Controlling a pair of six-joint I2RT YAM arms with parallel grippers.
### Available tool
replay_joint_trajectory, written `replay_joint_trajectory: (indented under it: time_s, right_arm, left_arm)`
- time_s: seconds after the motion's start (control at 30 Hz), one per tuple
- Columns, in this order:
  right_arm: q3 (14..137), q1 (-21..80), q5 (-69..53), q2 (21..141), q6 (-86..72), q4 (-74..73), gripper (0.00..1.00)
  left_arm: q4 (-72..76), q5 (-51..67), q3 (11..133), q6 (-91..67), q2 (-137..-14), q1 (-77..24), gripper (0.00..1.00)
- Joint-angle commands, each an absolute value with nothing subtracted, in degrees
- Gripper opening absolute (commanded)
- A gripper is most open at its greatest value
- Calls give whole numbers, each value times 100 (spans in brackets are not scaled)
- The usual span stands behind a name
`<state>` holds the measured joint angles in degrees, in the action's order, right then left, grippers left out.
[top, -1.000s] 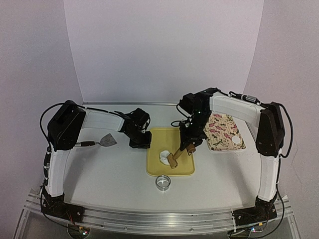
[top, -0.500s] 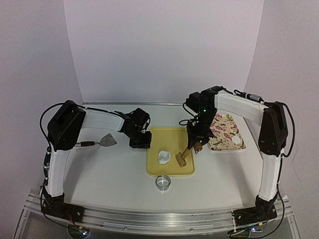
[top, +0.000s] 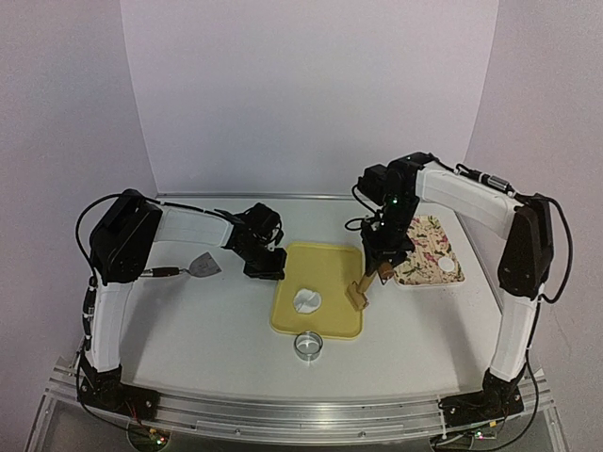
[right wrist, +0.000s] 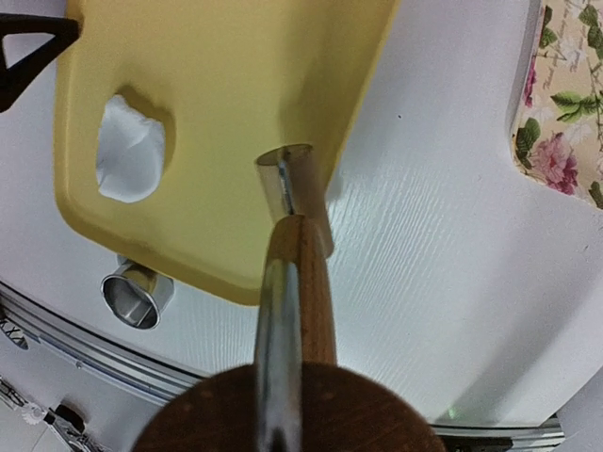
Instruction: Roll out the dumpling wrappers from the dough
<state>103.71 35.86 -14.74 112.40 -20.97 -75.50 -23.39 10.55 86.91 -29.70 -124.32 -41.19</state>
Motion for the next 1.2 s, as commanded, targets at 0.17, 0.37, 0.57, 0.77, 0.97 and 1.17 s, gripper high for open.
replay_joint_trajectory:
  time_s: [0.17,0.37,0.57,0.77,0.97,1.17]
  right_arm:
    - [11206,4370,-1824,10592,-2069,-7893,0]
    - [11372,4632,-1925,10868,-2244,-7458,0]
    - [11616,4767,-1934,11372,-2182,-7255,0]
    - [11812,4798,-1930,11717,-2072,-7147,0]
    - [11807,4808,-1936,11895,-2038,-7111,0]
    - [11743,4823,-1999,11982,-2005,-7067,0]
  left_arm:
    - [-2548,1129,8942,-2549,-12770,-4131,0]
    - [-2525,1129,8857,-2587,-12731,-4143,0]
    - [-2507,1134,8824,-2602,-12691,-4168,0]
    - [-2477,1137,8807,-2632,-12690,-4198,0]
    - [-2451,1151,8806,-2646,-12691,-4216,0]
    - [-2439,1151,8815,-2636,-12715,-4219,0]
